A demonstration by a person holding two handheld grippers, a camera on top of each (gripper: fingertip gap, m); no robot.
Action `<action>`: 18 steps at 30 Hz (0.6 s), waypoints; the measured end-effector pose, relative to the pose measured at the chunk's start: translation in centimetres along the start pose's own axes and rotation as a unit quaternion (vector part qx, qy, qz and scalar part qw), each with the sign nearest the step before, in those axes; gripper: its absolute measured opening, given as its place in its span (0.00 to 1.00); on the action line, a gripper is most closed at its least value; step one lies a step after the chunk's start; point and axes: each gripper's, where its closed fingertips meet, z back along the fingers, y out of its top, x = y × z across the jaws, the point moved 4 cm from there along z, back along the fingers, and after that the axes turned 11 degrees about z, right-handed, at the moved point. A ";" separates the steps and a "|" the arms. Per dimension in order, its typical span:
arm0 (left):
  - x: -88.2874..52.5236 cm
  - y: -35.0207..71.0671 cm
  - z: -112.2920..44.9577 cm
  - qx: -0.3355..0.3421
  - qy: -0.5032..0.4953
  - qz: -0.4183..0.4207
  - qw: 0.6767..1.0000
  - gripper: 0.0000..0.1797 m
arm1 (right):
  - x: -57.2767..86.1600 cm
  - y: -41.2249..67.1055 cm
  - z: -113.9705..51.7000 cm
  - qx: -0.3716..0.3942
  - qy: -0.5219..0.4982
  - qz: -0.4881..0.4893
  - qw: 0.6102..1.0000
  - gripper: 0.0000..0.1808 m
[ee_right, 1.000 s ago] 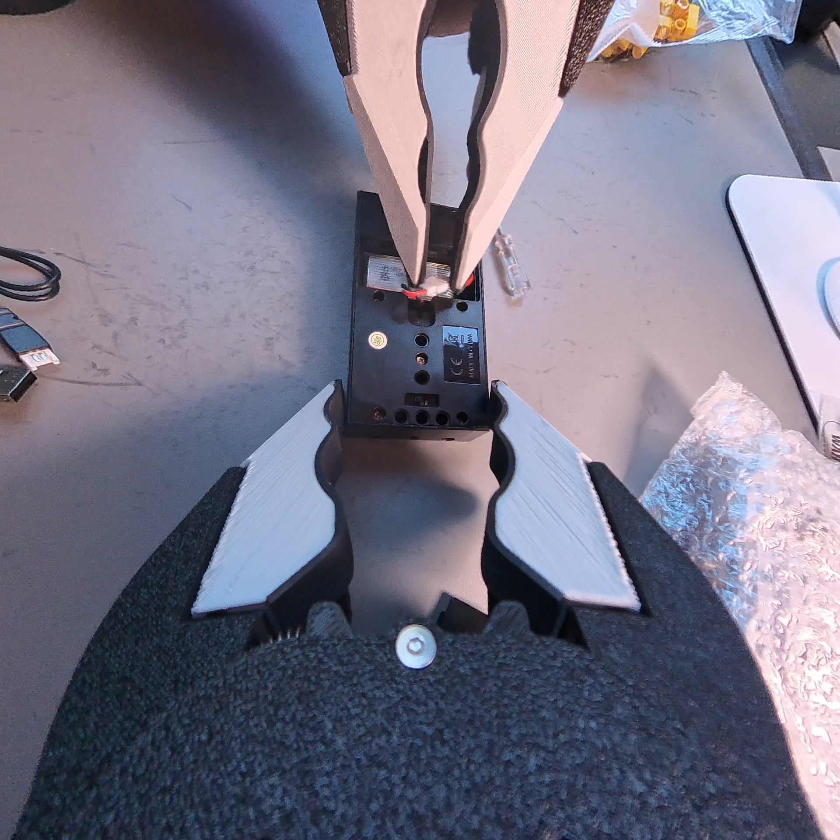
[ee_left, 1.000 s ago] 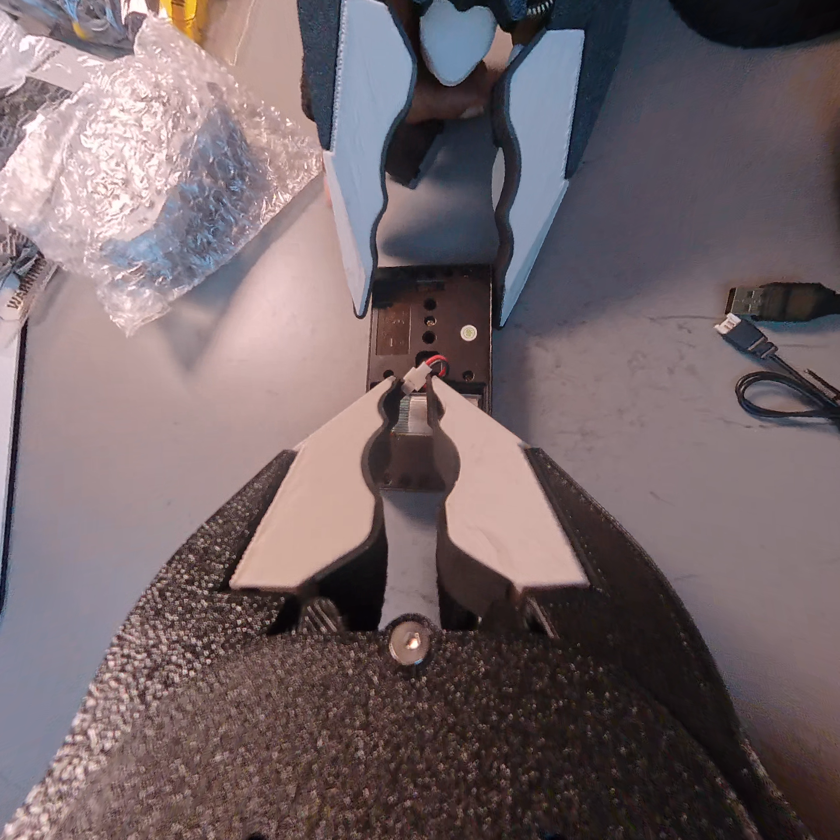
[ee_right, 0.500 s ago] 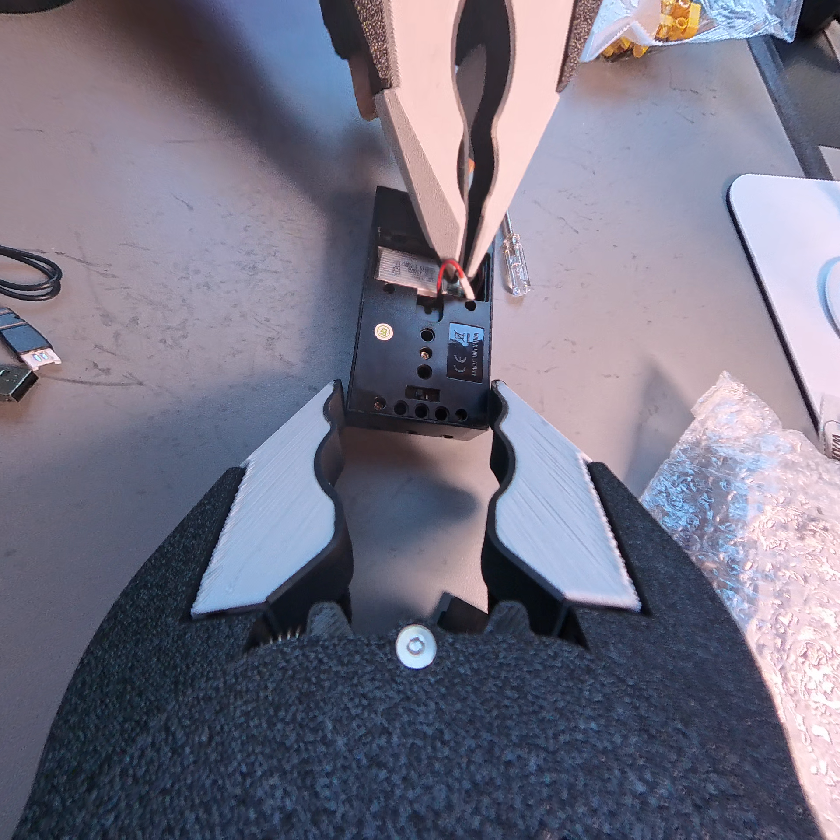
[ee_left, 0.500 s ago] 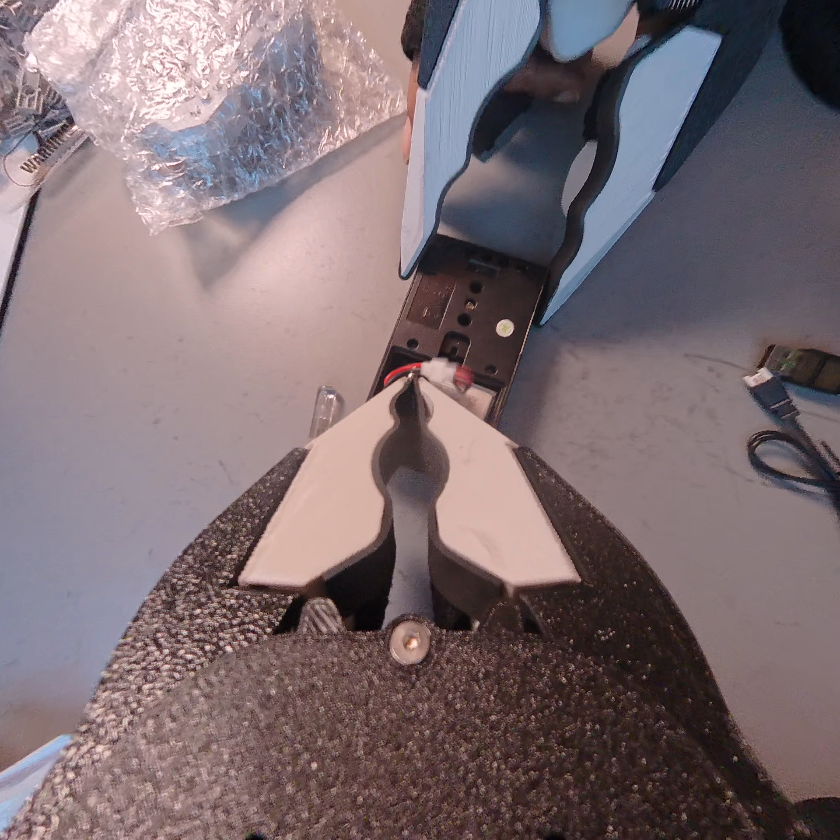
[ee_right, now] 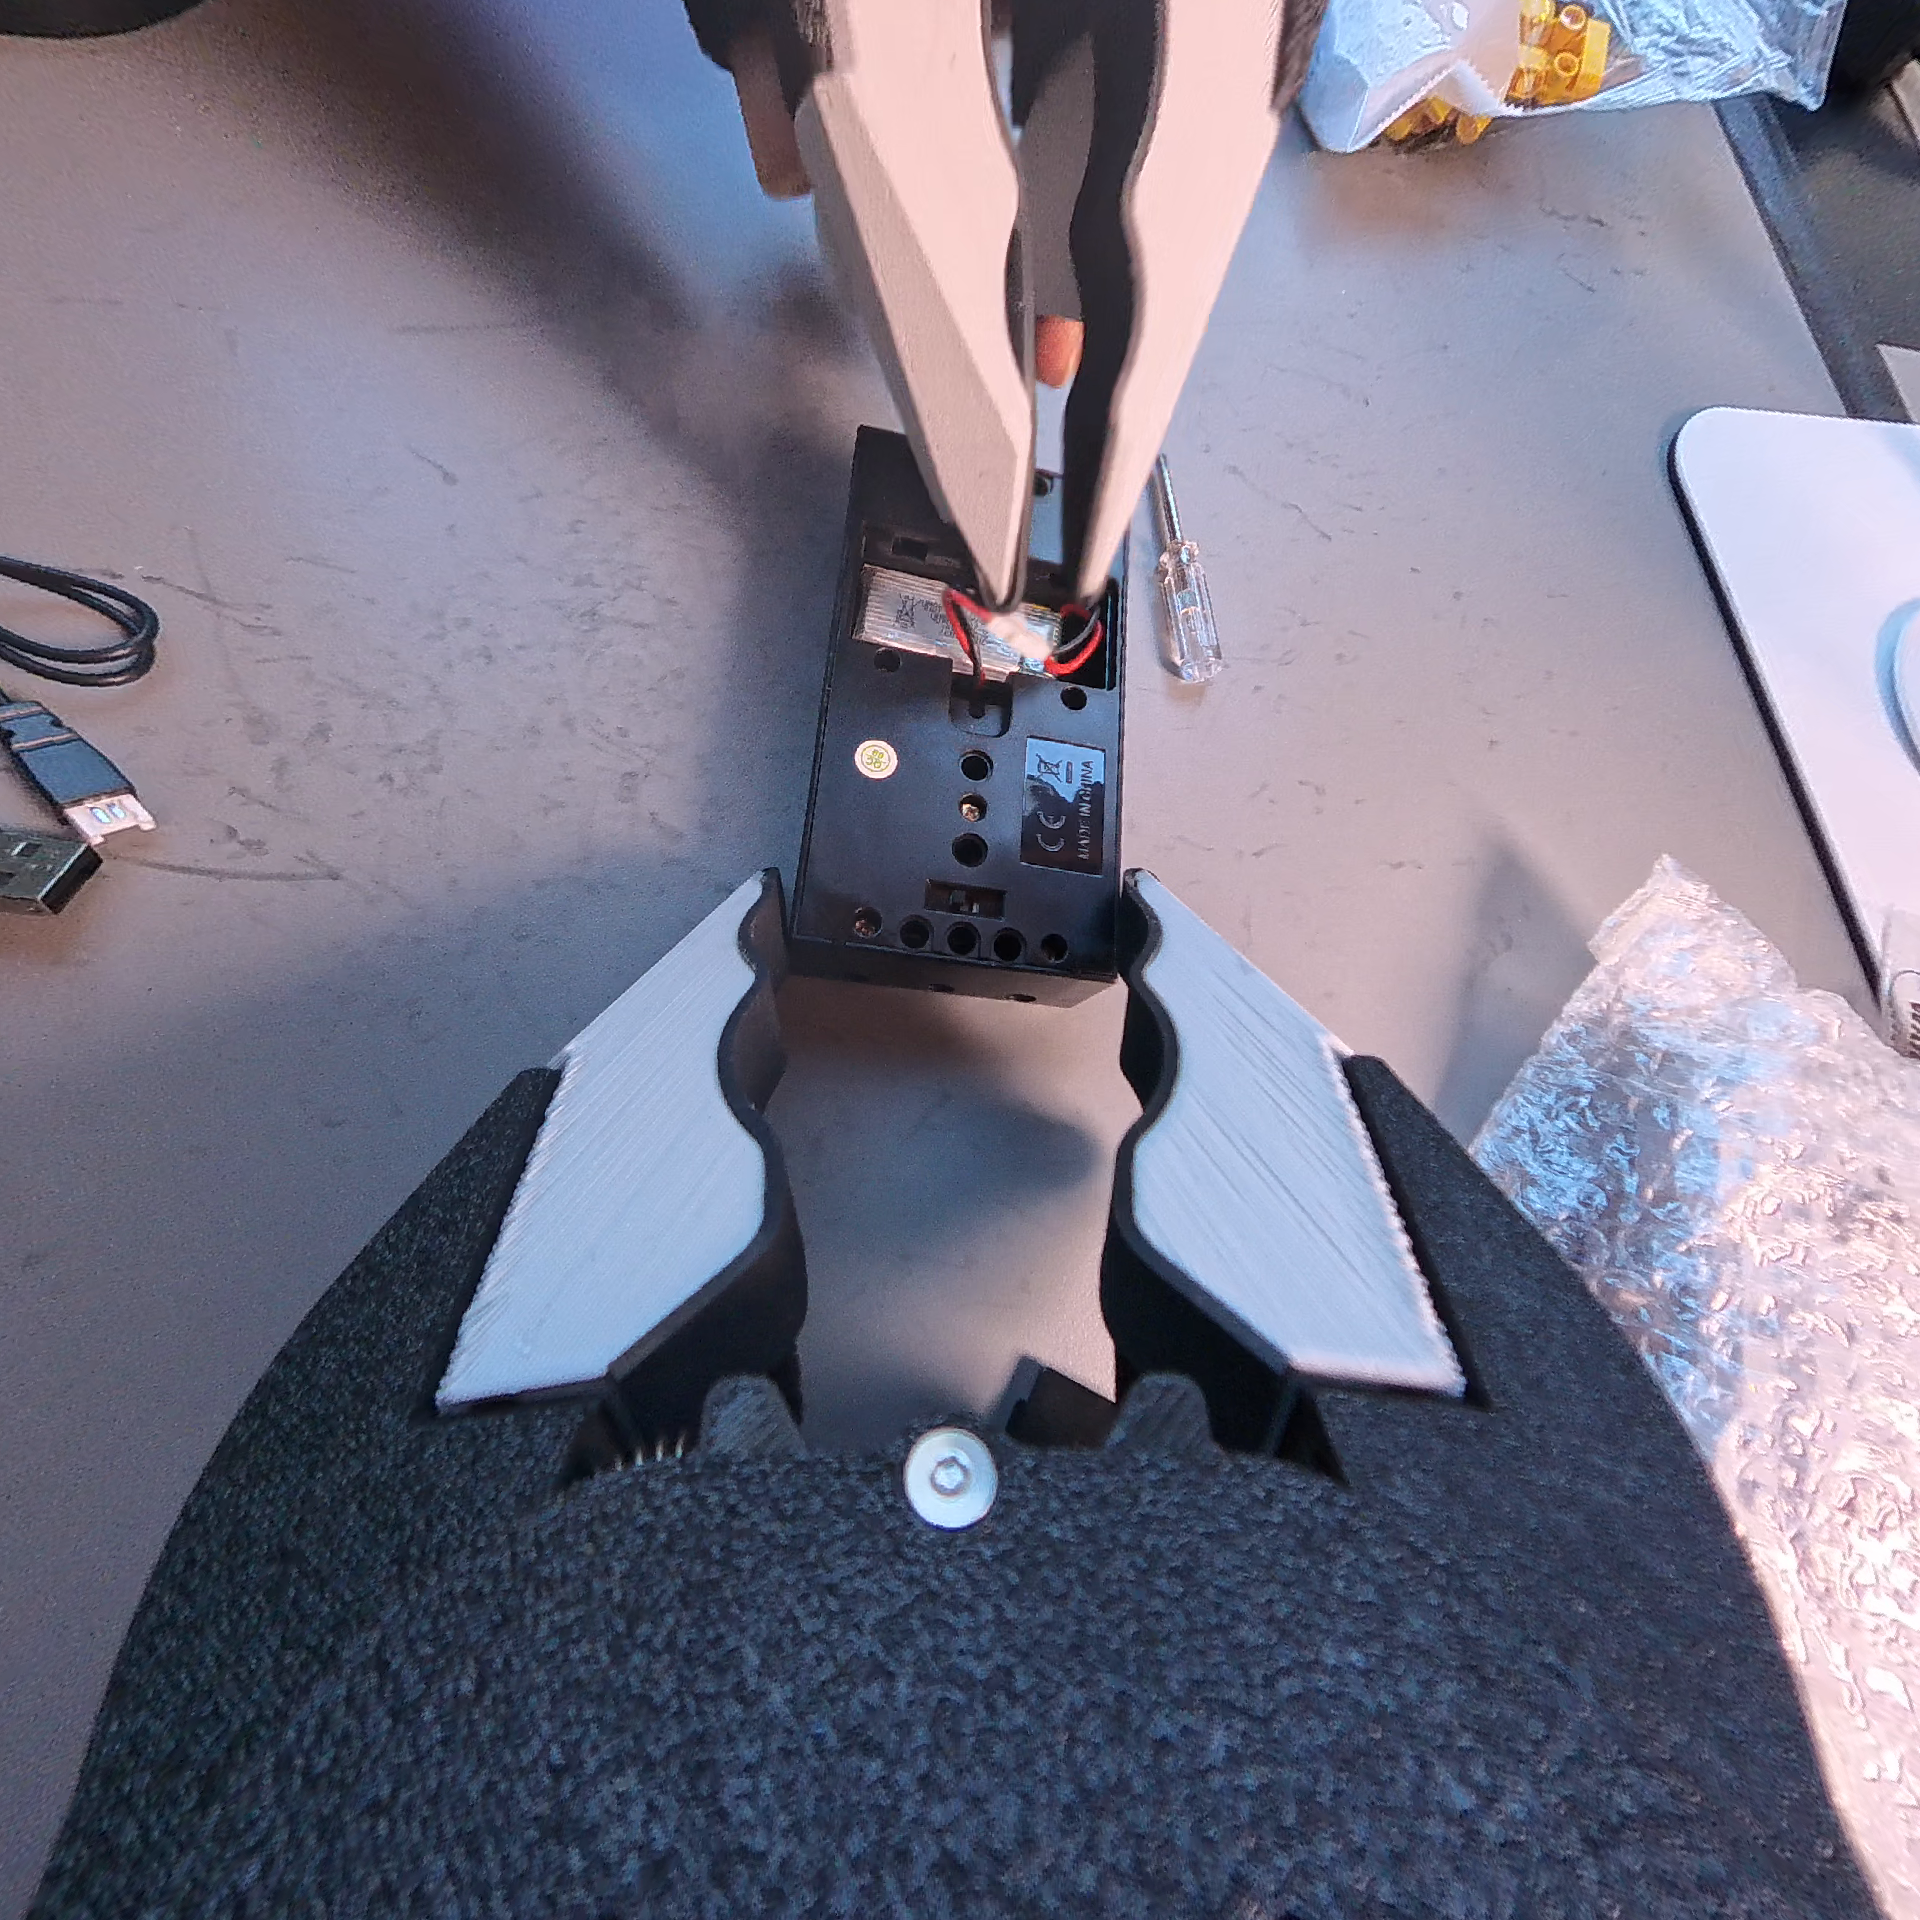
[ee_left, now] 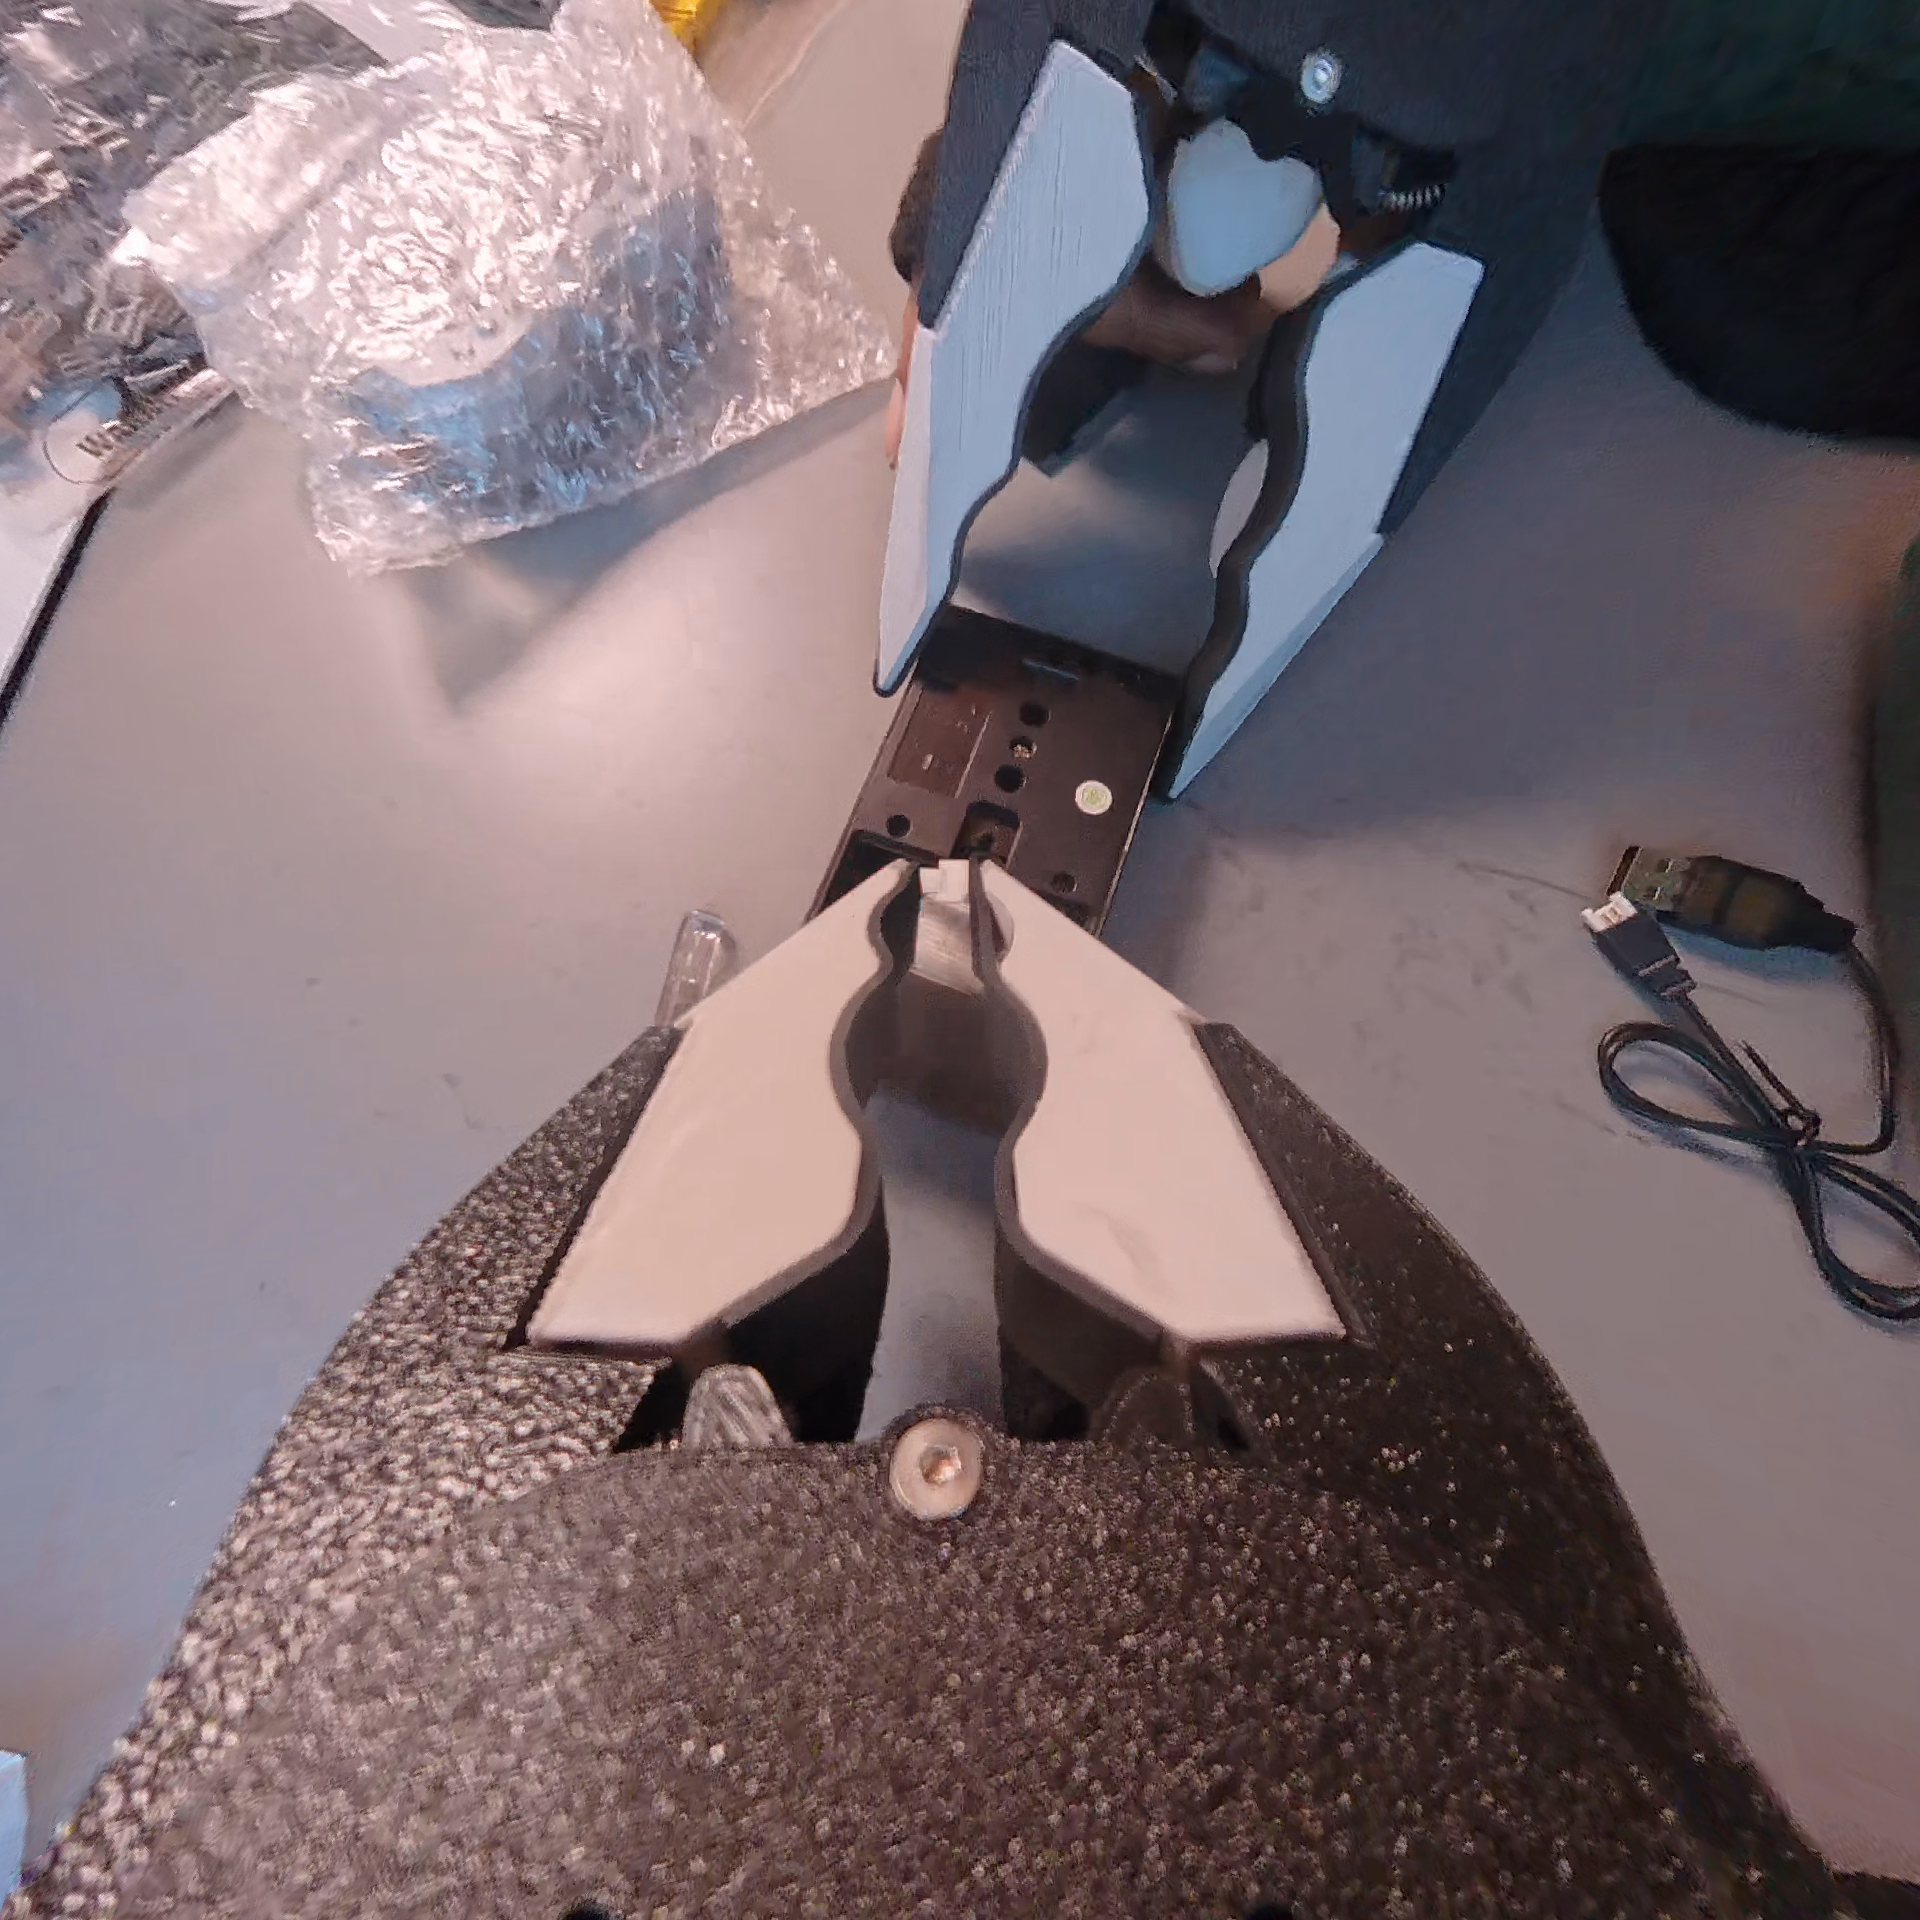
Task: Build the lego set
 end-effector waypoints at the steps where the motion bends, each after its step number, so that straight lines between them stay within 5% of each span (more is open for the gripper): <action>1: 0.3 -0.2 -0.1 -0.007 -0.006 -0.010 1.000 0.02 | 0.0 0.0 0.0 0.000 0.000 0.000 1.000 0.34; 18: 1.0 -0.9 -0.6 -0.041 0.008 -0.083 0.996 0.00 | 0.0 0.0 0.0 0.000 -0.003 0.003 1.000 0.34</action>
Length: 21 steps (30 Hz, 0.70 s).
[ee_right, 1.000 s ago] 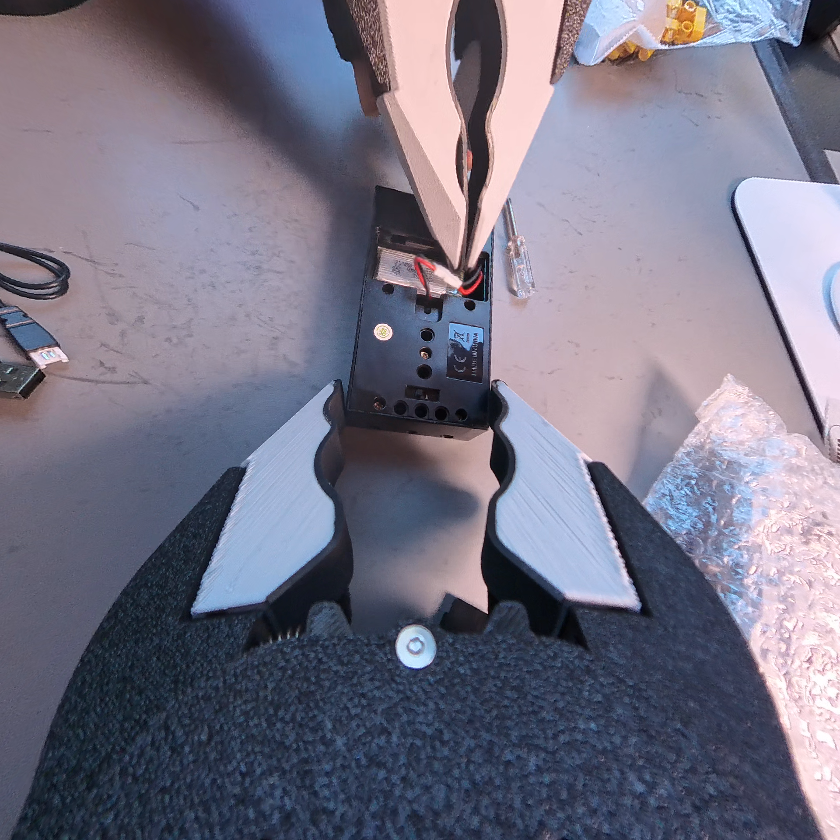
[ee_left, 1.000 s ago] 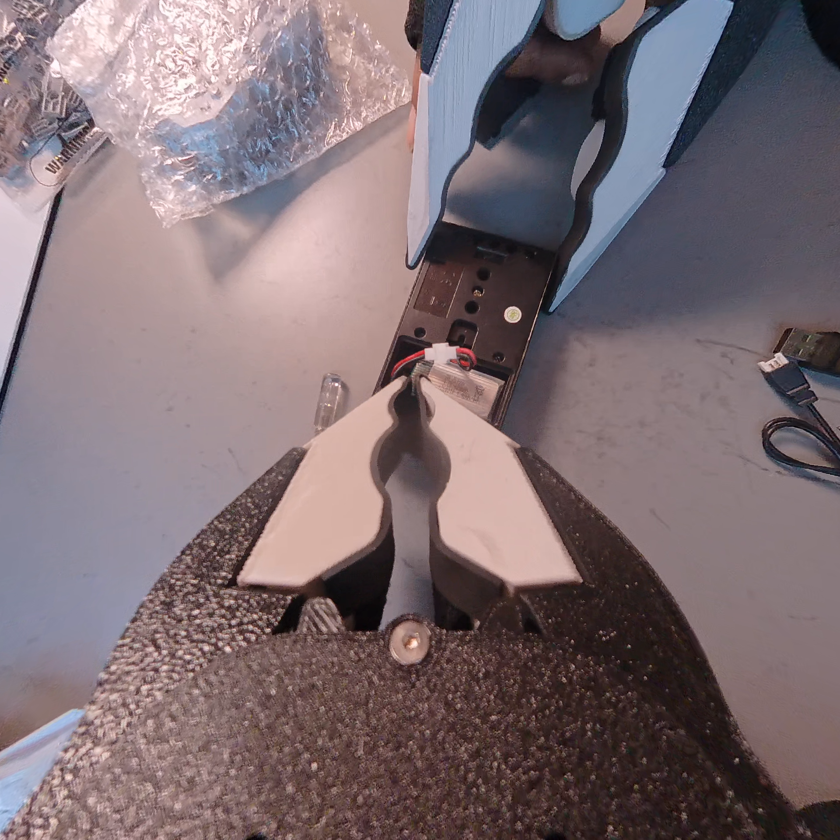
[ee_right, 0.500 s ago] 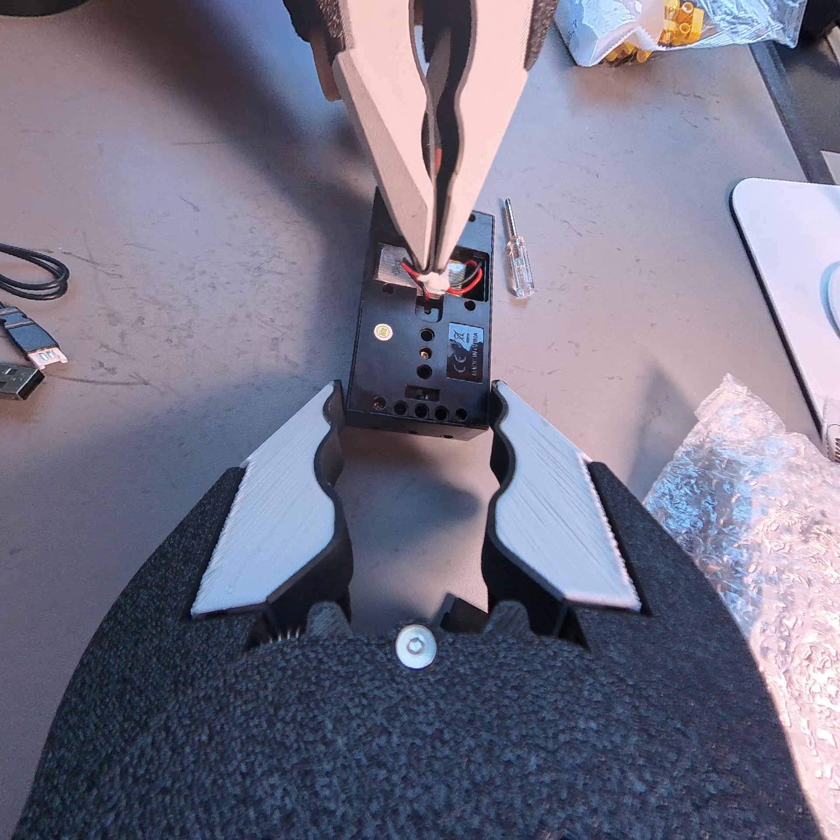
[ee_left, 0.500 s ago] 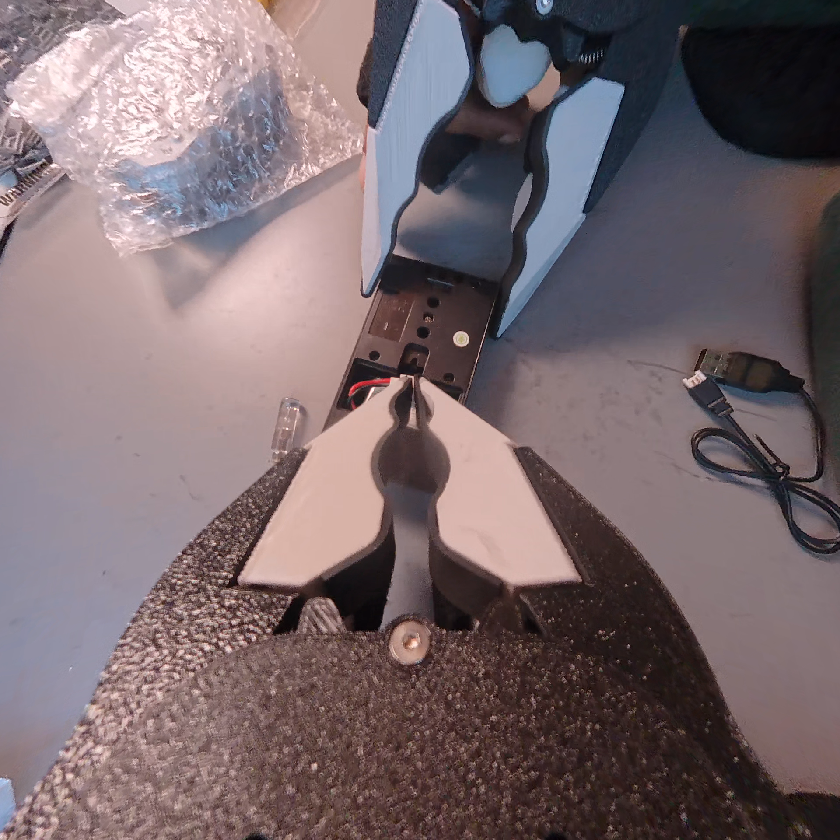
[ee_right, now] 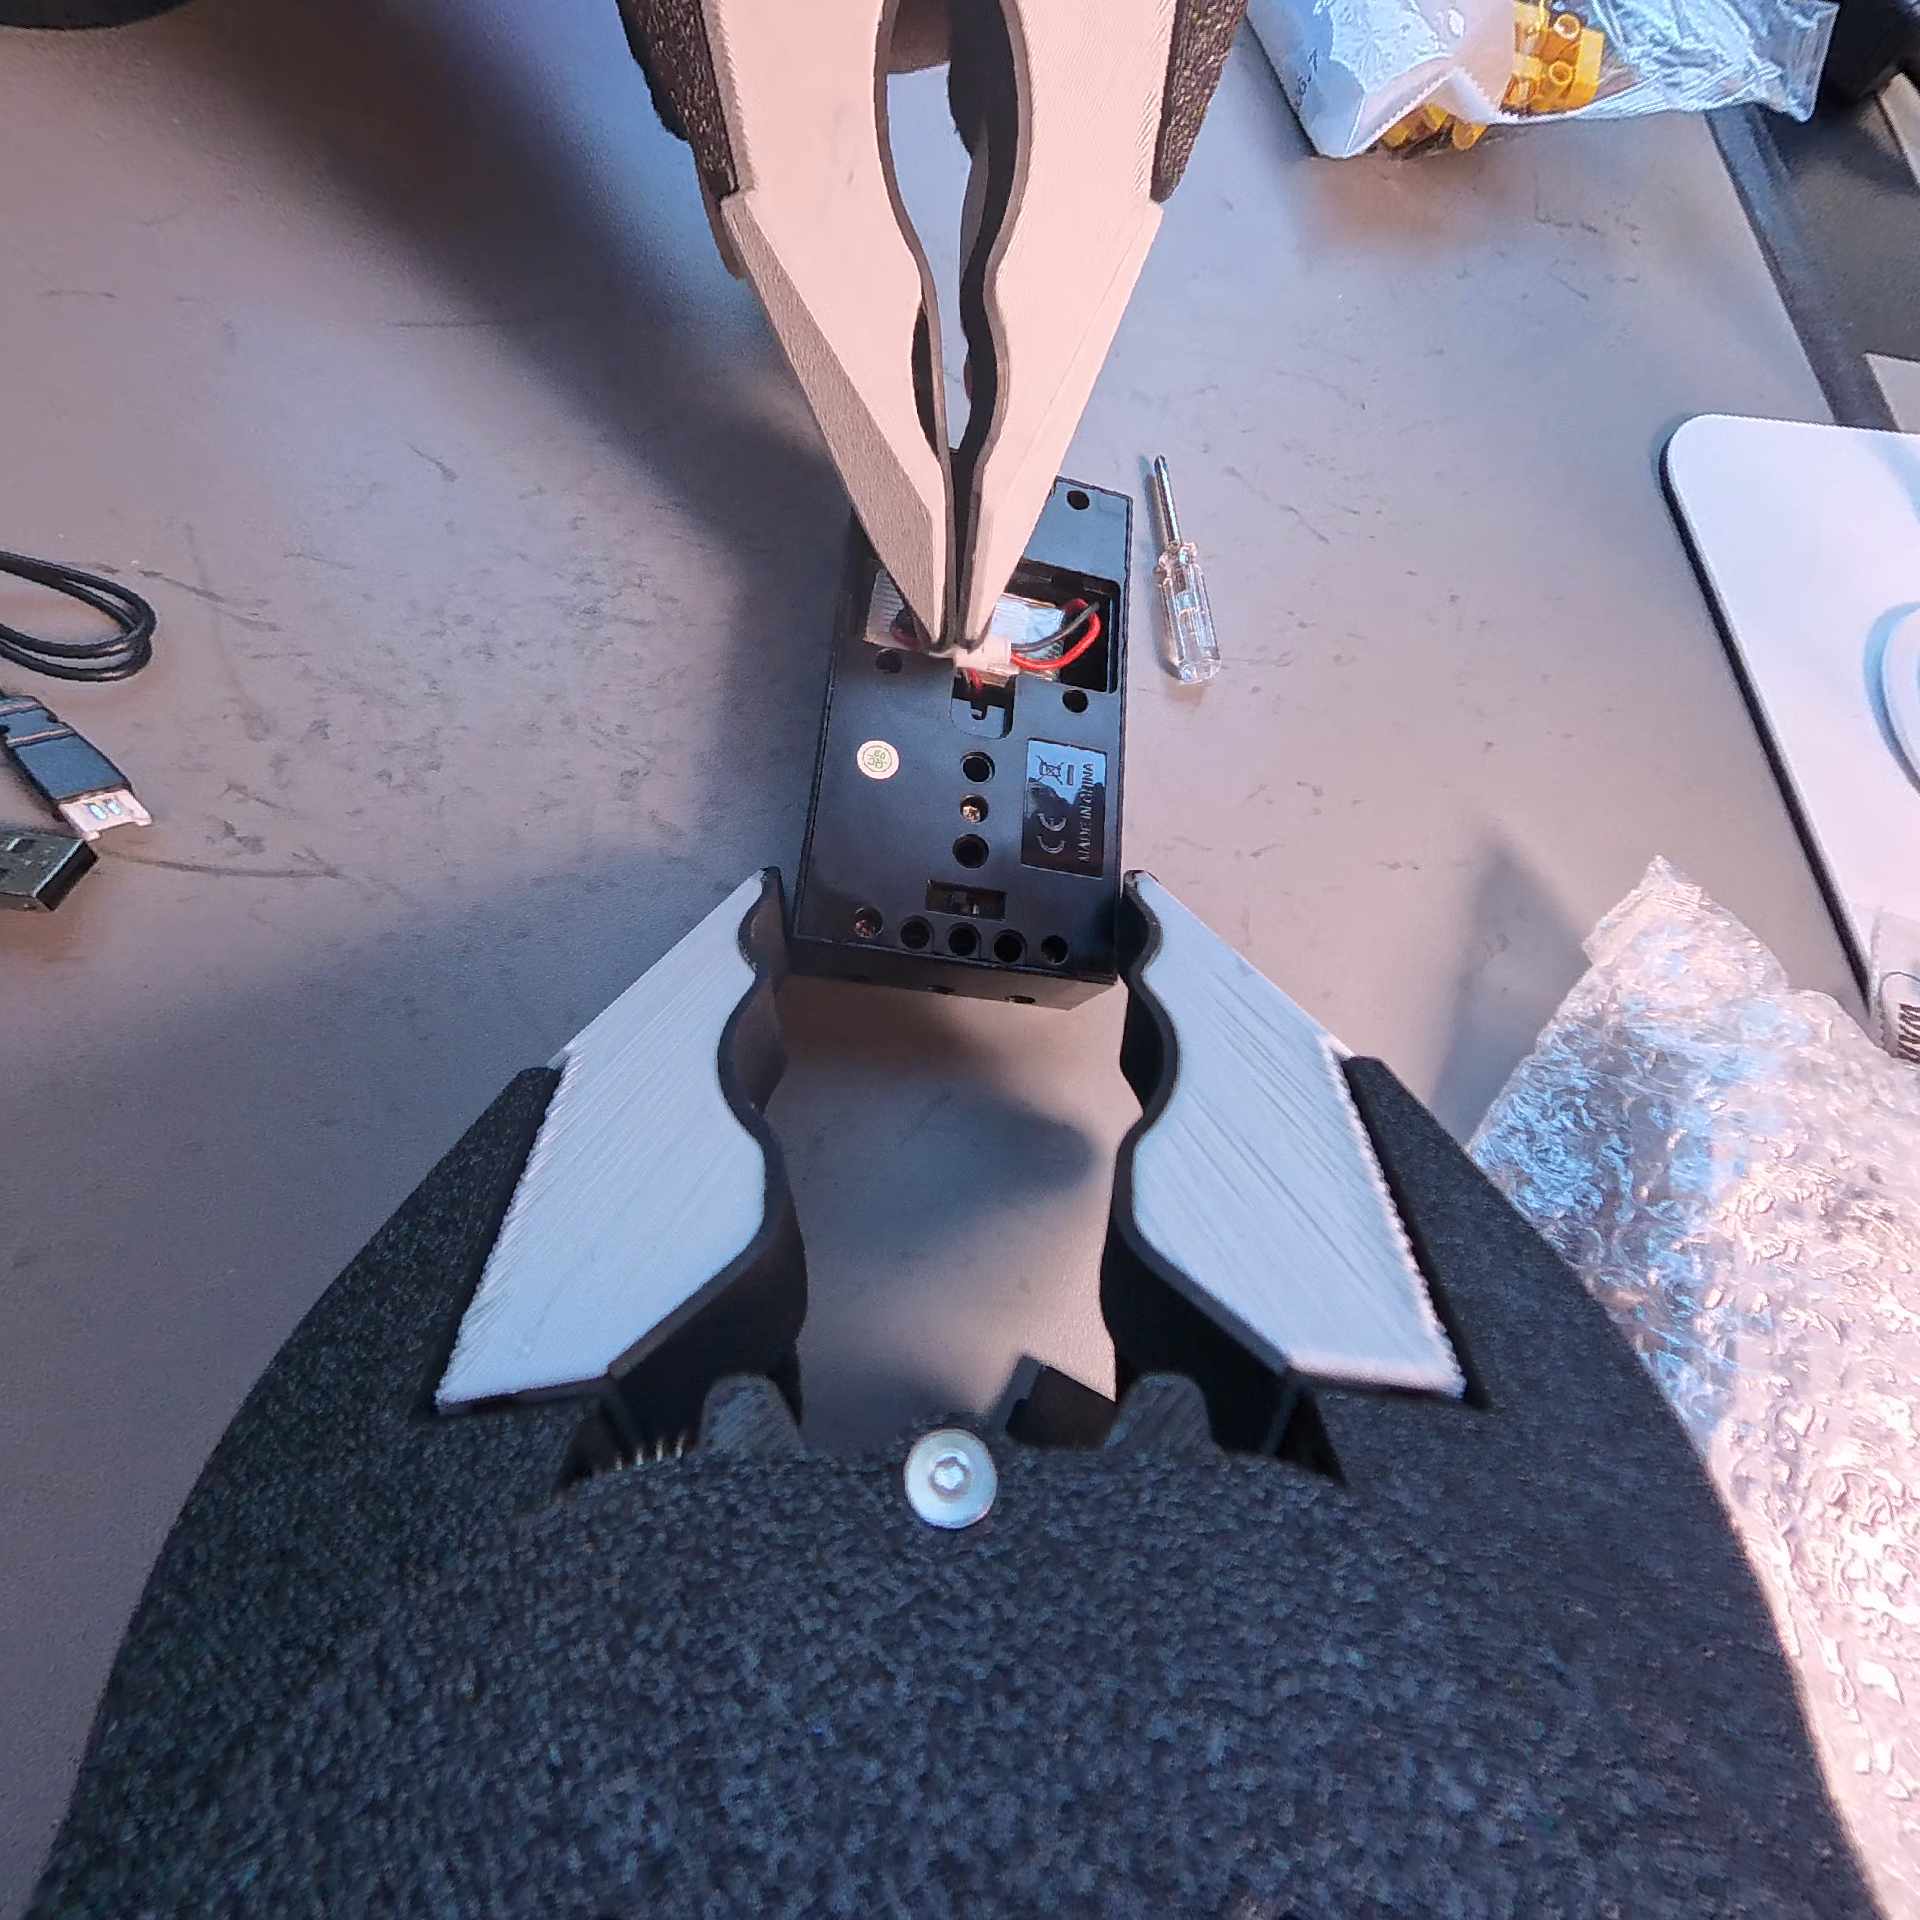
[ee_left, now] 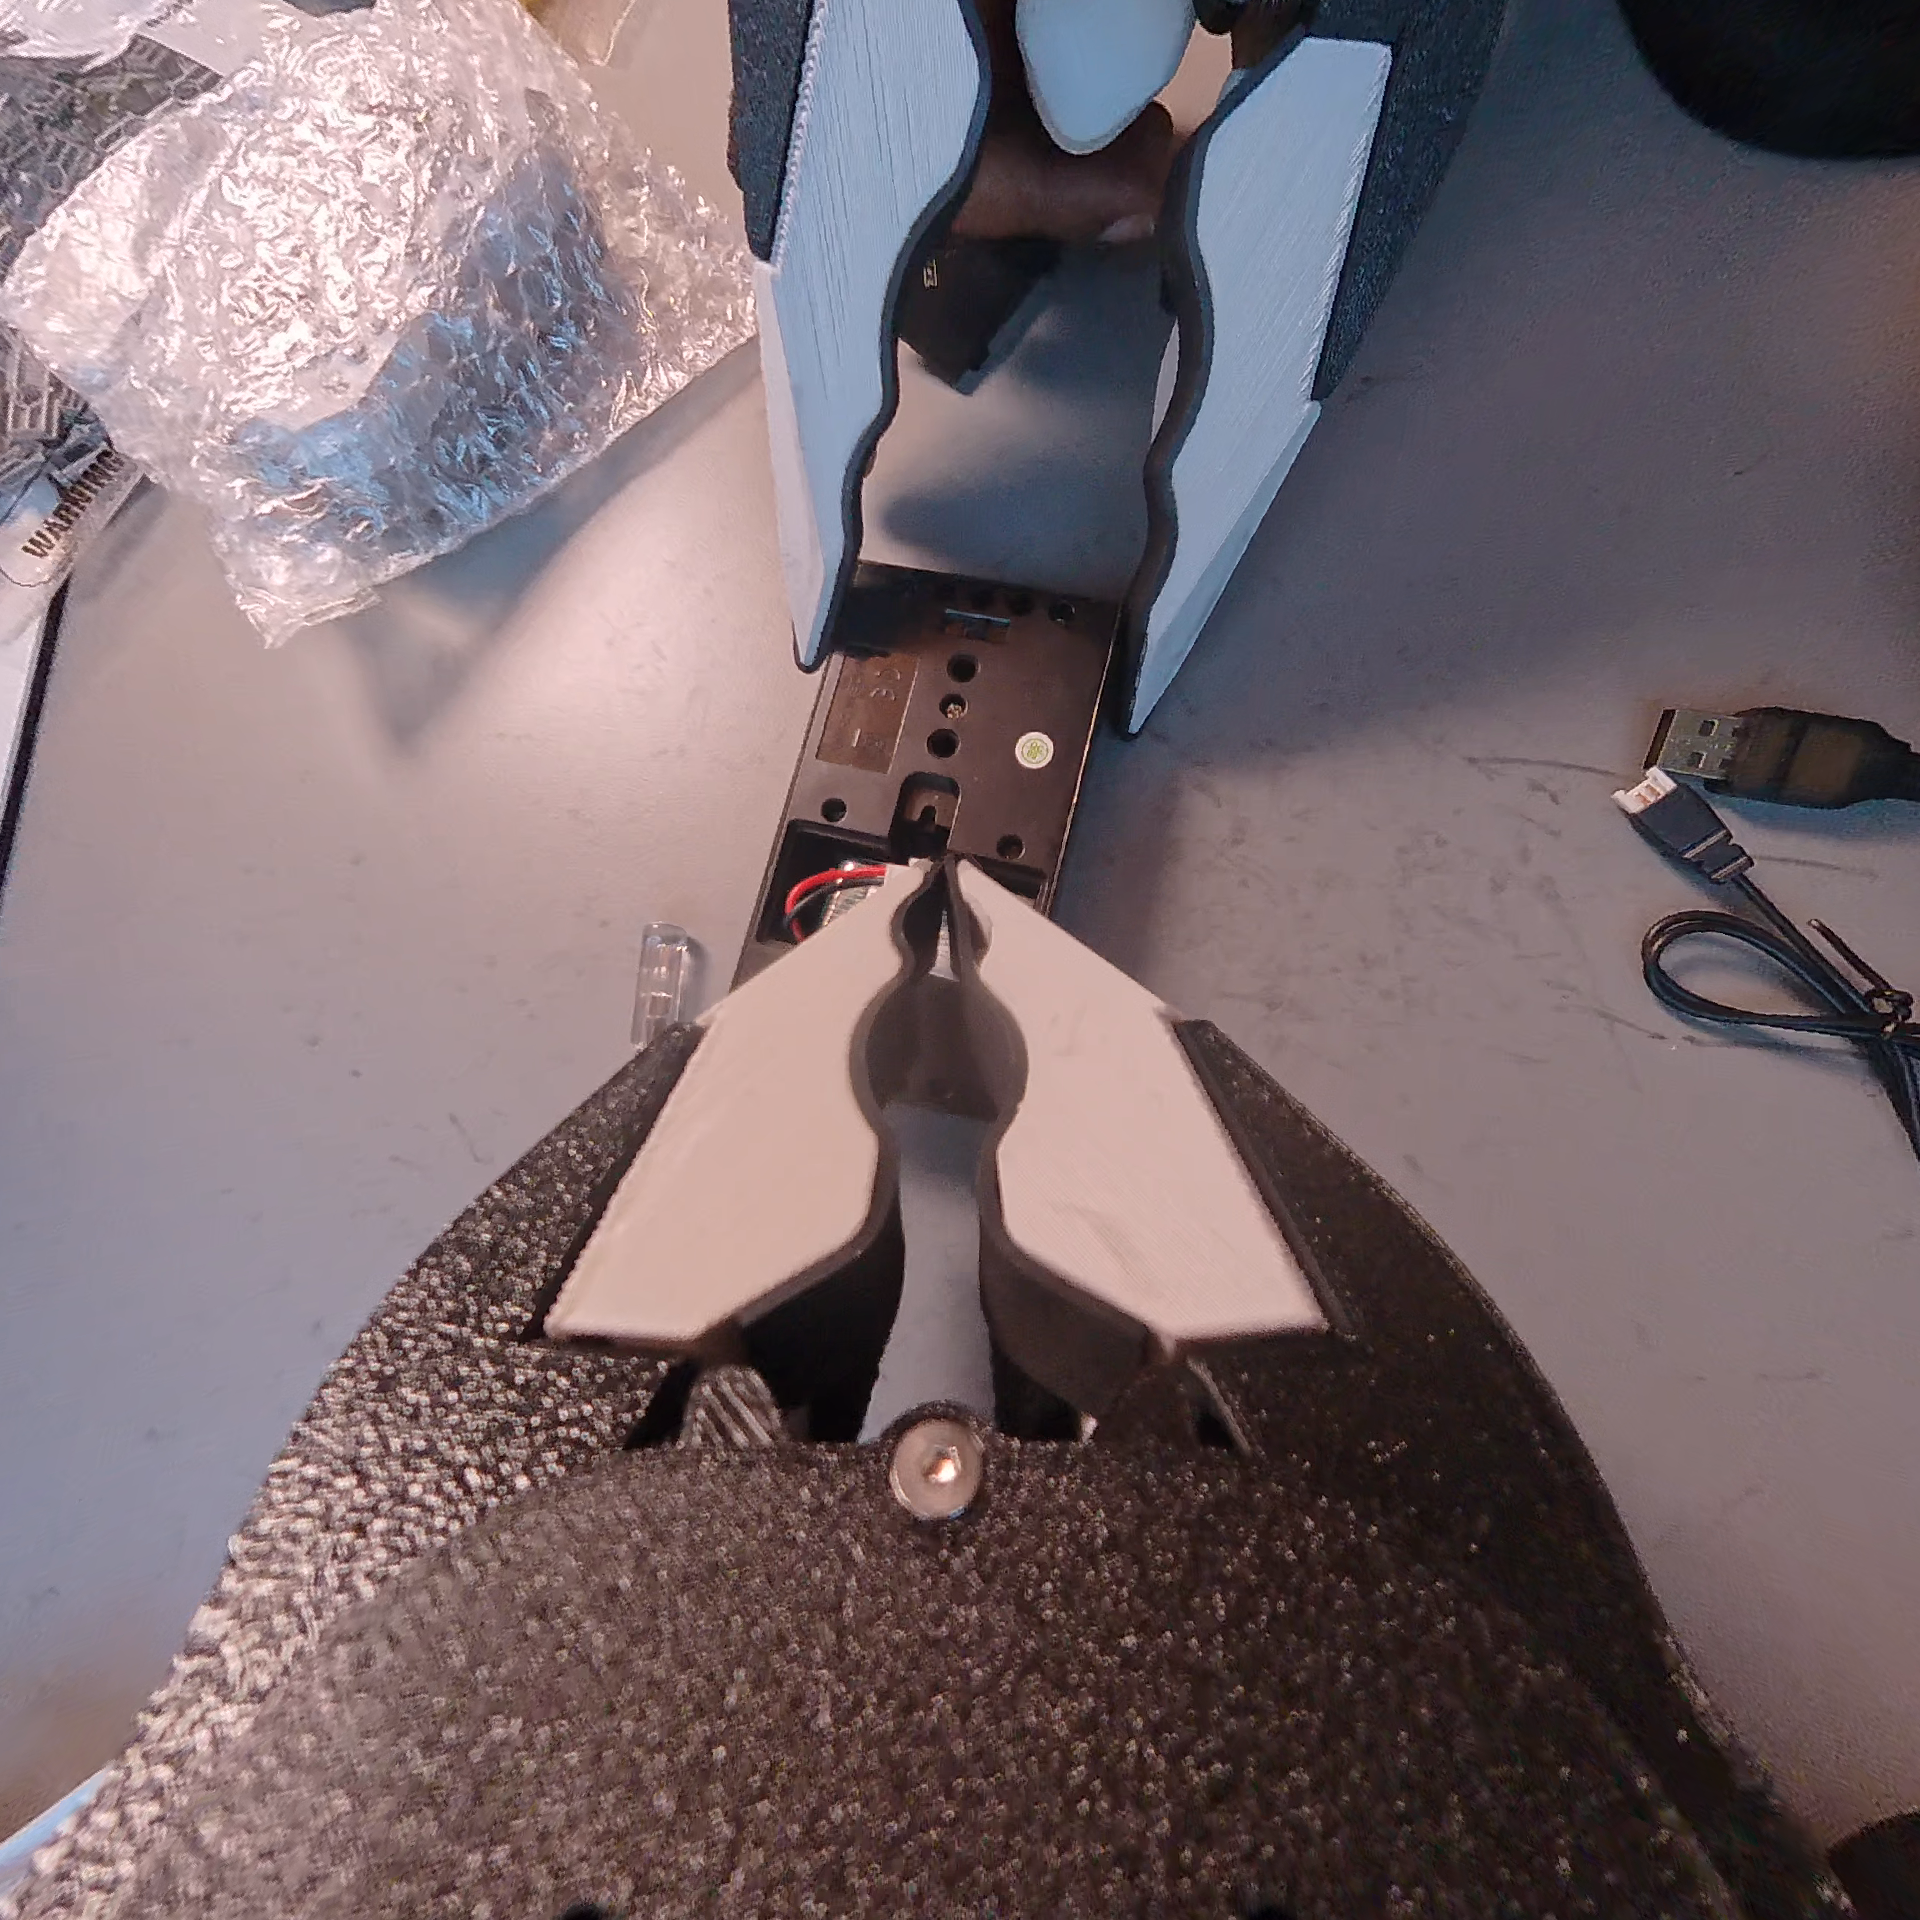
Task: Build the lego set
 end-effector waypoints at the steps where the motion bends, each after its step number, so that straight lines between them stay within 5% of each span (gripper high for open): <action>1: 0.0 0.0 0.1 -0.001 0.001 -0.003 1.000 0.00 | 0.0 0.0 0.0 0.000 0.000 0.000 1.000 0.34; 21: -1.7 0.3 0.6 0.053 0.005 0.081 0.995 0.21 | -0.1 0.4 0.4 0.011 0.004 0.002 1.000 0.35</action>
